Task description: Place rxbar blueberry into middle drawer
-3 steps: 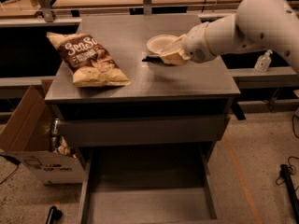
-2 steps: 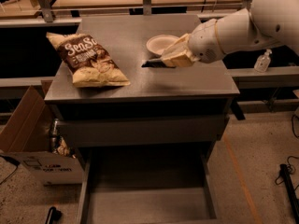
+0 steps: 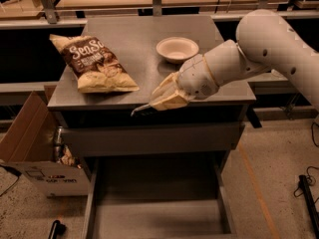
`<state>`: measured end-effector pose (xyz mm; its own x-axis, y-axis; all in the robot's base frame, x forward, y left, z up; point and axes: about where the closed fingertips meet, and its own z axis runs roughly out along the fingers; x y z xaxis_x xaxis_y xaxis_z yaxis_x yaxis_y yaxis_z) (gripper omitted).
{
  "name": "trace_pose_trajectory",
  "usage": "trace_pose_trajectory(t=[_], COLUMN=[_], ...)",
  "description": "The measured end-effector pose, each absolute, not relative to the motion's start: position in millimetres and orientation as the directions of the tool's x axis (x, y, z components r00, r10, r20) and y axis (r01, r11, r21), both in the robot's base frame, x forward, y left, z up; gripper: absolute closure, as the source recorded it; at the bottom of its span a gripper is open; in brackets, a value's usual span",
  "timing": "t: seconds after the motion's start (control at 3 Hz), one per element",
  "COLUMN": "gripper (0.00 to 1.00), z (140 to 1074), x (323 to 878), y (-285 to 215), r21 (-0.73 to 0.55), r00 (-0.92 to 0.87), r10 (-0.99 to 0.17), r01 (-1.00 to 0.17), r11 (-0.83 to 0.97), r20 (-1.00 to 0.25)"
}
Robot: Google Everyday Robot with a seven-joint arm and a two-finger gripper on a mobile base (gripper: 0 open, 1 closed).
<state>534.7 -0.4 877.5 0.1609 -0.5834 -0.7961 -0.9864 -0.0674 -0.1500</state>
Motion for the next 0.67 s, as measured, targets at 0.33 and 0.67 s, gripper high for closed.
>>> trace_pose_trajectory(t=[0.33, 0.67], gripper=[1.0, 1.0], z=[880.2, 863.3], x=[540.2, 547.4], y=[-3.2, -10.0], r21=[-0.155, -0.136], r00=[0.158, 0.125], r10=[-0.587, -0.604], r01=[-0.986, -0.99], r11=[-0.056, -0.027], r20=[-0.794, -0.787])
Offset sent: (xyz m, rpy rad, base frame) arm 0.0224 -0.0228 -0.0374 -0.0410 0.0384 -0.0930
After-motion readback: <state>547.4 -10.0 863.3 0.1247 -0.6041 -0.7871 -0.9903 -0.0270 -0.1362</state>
